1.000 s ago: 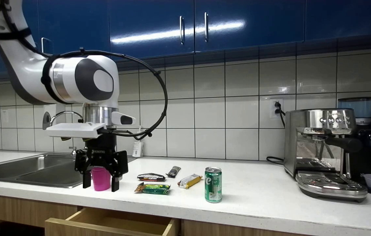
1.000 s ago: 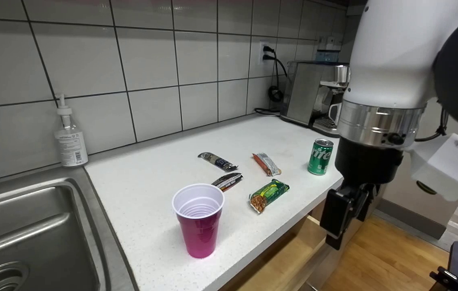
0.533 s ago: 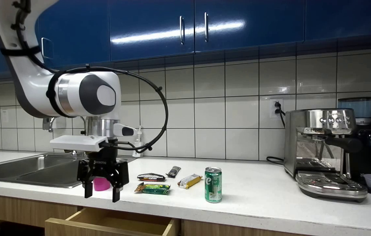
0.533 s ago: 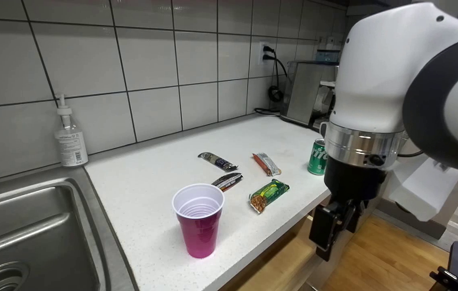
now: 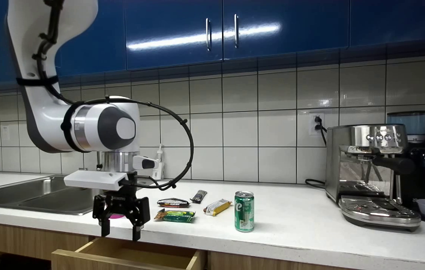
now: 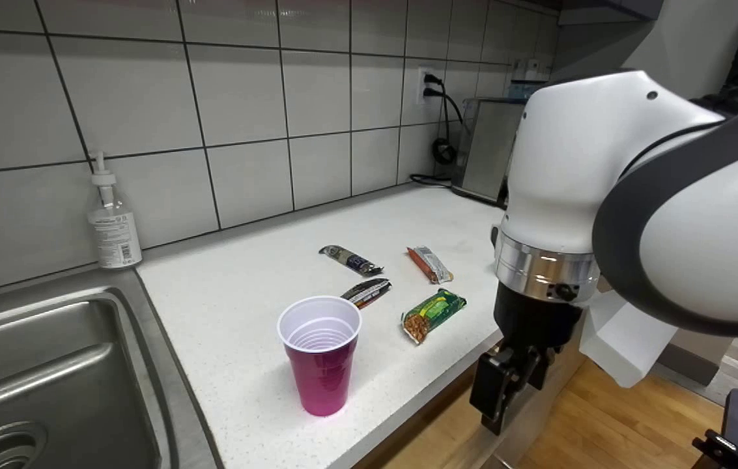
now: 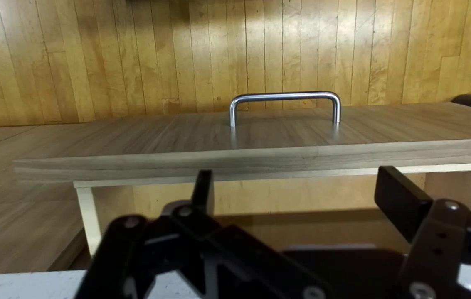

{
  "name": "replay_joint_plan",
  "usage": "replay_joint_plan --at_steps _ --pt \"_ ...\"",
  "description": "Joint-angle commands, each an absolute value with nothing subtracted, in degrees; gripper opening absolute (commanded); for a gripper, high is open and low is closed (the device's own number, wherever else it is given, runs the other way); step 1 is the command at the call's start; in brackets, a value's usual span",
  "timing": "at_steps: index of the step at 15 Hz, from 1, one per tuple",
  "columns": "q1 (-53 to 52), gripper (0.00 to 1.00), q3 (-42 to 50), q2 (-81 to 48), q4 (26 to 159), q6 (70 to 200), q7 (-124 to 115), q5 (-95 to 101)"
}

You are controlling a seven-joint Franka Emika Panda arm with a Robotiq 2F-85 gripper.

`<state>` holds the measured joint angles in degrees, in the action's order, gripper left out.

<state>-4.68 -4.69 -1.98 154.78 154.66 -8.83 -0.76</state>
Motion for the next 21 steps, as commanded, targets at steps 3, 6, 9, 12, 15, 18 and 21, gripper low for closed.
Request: replay_joint_plan --at_steps 3,6,9,12,15,18,21 --pt "-5.8 1.0 -3.8 -8.9 151.1 159.1 -13.4 4.2" --pt "-6.9 1.0 -2.3 -11.9 149.6 160.7 -15.7 7.2" --pt "-8.5 1.0 -0.6 -14.9 147.7 161.5 -17.6 8.4" --pt "-10.0 1.0 0.9 -17.8 145.7 162.1 -18.3 8.1" --pt "-11.0 1.0 1.4 -20.4 144.0 162.4 -18.6 6.6" --pt "-11.6 1.0 1.7 -22.2 142.7 162.4 -18.7 5.8" --pt "-11.8 1.0 1.6 -23.3 142.3 162.3 -18.5 4.9"
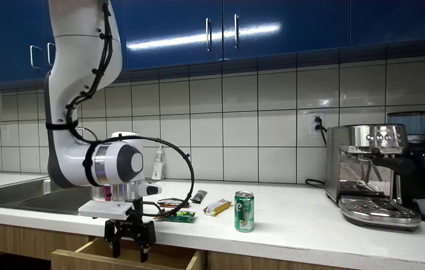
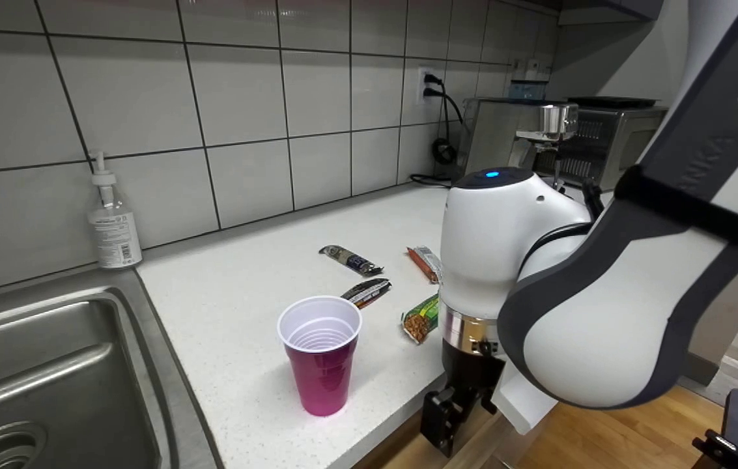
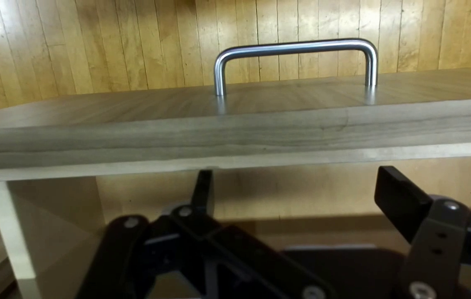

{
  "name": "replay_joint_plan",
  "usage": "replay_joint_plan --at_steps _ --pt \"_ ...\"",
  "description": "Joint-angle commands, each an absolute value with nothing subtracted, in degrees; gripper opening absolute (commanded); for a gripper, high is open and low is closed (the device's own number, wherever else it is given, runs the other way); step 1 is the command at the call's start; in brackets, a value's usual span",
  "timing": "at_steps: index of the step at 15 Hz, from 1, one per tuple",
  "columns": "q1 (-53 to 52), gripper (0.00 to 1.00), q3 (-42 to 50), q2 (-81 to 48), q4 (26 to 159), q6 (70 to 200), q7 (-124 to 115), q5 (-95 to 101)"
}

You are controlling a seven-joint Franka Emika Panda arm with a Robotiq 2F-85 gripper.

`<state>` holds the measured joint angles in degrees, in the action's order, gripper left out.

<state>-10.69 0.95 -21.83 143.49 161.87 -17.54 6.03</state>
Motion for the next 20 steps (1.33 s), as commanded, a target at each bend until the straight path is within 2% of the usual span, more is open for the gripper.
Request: replay_joint_plan --at_steps 1,20 --pt "-11.9 1.0 1.6 -23.5 142.2 162.3 -18.4 4.7" --pt "-10.4 1.0 -0.3 -22.7 143.9 161.5 -16.8 0.7"
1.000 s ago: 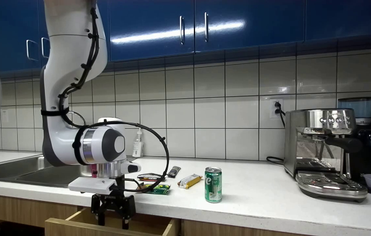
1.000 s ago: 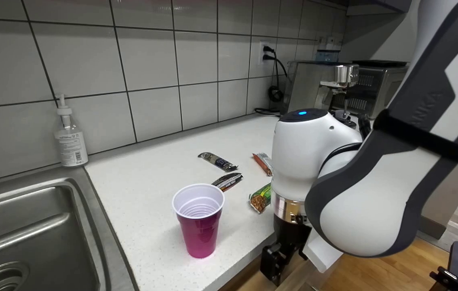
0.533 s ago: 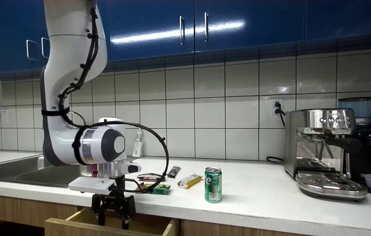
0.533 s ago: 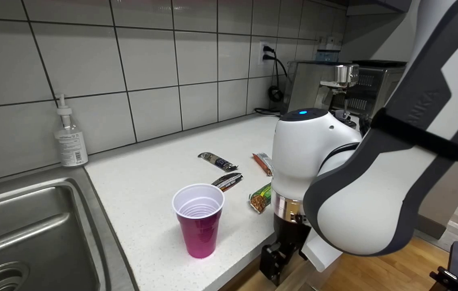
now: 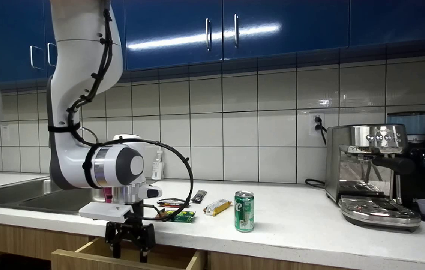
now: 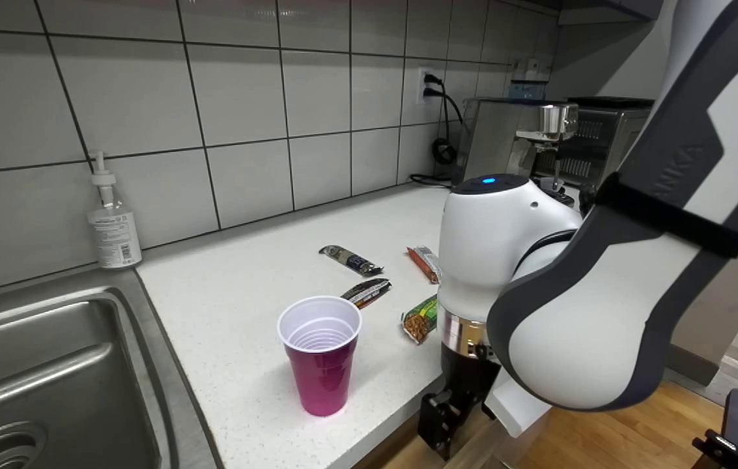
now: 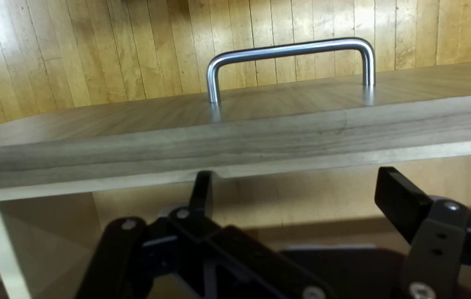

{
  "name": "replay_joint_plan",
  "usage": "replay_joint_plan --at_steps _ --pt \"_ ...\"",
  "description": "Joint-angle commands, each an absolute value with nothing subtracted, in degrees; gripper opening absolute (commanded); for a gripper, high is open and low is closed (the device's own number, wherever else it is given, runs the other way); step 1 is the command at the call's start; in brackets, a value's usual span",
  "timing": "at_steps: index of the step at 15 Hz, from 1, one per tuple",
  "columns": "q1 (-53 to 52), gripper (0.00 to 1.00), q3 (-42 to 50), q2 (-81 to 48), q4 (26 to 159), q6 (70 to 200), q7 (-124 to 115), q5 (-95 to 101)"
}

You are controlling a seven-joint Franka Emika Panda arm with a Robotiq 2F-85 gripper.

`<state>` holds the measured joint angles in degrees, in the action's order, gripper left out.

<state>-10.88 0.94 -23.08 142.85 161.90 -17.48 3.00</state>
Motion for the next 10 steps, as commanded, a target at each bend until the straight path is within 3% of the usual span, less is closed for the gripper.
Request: replay_joint_plan --at_steps 1,10 --pt "-10.5 1.0 -0.3 -22.6 144.1 161.5 -16.9 0.4" --pt "-10.1 1.0 -1.1 -21.0 146.4 161.5 -16.4 -2.1"
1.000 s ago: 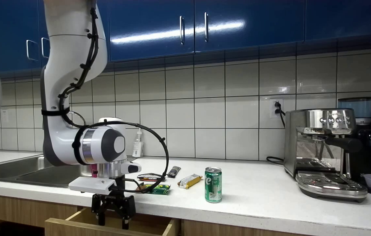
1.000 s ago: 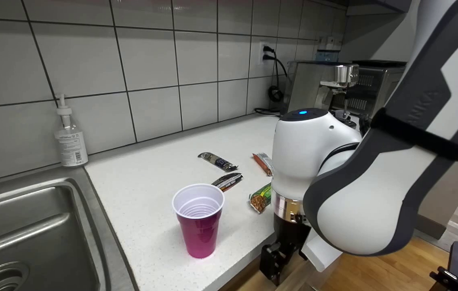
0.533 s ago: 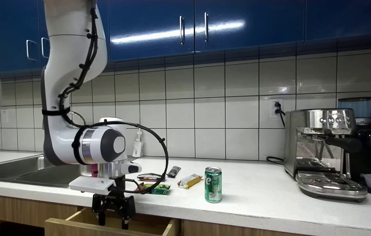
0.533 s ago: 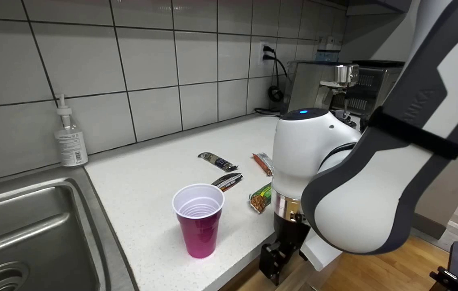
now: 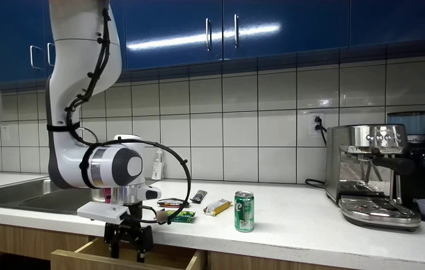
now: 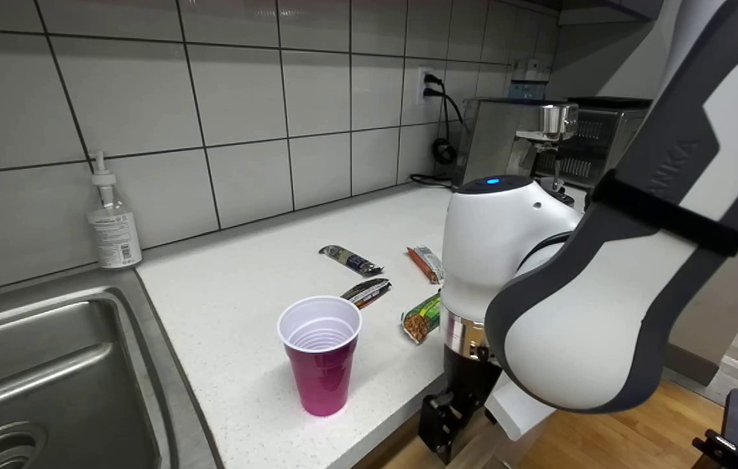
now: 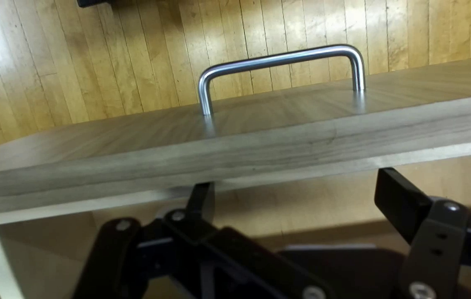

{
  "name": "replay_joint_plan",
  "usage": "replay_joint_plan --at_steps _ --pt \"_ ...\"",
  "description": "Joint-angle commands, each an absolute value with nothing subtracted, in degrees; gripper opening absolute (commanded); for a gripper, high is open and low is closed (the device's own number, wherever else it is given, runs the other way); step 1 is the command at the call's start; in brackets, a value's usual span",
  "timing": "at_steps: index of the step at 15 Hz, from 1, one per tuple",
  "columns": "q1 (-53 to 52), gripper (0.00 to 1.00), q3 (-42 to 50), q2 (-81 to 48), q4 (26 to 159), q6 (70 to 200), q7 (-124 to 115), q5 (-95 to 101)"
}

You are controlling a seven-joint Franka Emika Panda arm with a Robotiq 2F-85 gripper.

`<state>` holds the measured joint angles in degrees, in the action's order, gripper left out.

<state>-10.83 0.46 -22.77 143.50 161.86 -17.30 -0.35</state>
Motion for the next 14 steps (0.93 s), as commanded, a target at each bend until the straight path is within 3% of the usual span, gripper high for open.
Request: replay_joint_plan --at_steps 1,14 --pt "-10.2 1.0 -1.1 -20.7 146.8 161.6 -16.4 -2.1" --pt "-10.2 1.0 -1.7 -16.2 153.0 160.9 -16.2 -2.1"
